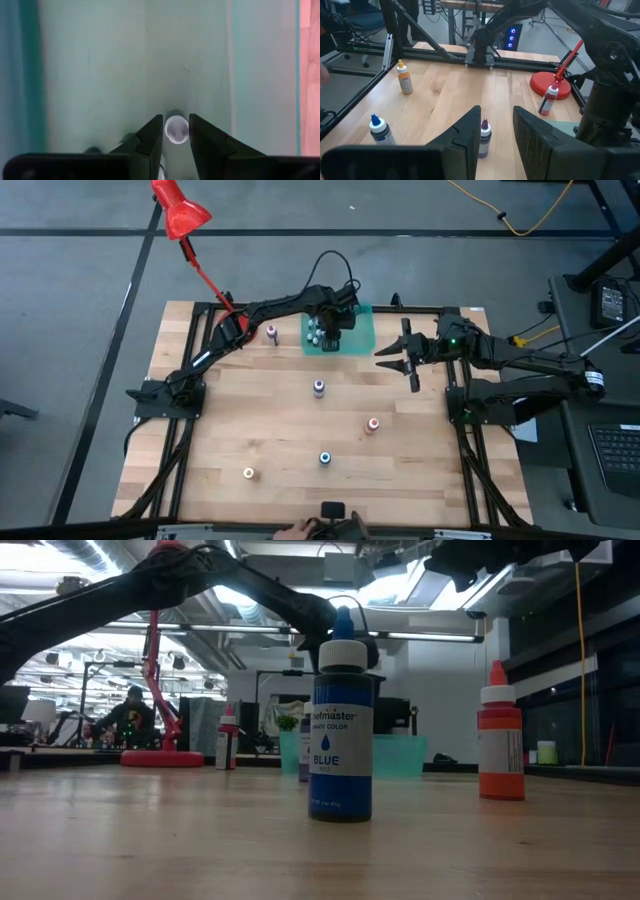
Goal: Pick & Place food coloring
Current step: Put the small black food coloring bottle into the green bin, then put the large pink food coloring bottle into the green bin
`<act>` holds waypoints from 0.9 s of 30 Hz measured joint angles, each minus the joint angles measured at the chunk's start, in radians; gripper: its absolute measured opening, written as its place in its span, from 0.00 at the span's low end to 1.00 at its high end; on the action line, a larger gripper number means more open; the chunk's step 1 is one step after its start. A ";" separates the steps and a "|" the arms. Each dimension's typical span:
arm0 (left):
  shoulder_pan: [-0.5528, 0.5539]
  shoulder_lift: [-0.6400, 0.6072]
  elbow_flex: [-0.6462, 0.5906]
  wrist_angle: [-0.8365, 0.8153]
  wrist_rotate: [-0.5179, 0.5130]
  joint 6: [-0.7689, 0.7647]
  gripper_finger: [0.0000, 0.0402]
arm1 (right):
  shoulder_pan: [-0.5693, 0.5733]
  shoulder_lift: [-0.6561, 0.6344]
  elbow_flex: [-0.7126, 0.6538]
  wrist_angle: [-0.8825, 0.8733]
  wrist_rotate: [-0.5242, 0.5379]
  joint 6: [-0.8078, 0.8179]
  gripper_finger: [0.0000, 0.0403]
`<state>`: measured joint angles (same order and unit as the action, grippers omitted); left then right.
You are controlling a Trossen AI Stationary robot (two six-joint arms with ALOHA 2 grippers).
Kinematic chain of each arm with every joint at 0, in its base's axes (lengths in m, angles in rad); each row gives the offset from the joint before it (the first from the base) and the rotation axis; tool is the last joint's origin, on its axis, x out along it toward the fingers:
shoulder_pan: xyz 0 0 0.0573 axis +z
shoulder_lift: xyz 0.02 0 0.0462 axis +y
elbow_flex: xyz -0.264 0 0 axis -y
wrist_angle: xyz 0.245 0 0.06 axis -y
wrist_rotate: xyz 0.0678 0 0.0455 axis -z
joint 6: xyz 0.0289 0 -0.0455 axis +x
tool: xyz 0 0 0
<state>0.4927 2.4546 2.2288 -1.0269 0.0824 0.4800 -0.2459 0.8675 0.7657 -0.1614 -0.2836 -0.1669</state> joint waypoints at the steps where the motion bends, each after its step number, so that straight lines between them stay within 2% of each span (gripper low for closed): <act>1: 0.000 0.000 0.000 -0.007 -0.002 -0.002 0.23 | 0.000 0.000 0.000 -0.001 0.000 0.000 0.29; 9: -0.001 -0.006 0.000 -0.047 -0.020 -0.025 0.27 | 0.000 0.000 0.000 -0.001 0.000 0.000 0.29; 13: -0.003 -0.048 0.001 -0.064 0.008 -0.025 0.28 | 0.000 0.000 0.000 -0.001 0.000 -0.001 0.29; 22: -0.008 -0.221 0.002 -0.158 -0.054 -0.044 0.28 | -0.005 0.000 0.000 -0.001 0.000 -0.026 0.29; 27: 0.021 -0.326 0.002 -0.278 -0.057 -0.083 0.29 | -0.027 0.000 0.000 0.000 0.001 -0.023 0.29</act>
<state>0.5141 2.1287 2.2303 -1.3050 0.0250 0.3966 -0.2731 0.8677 0.7658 -0.1612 -0.2828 -0.1902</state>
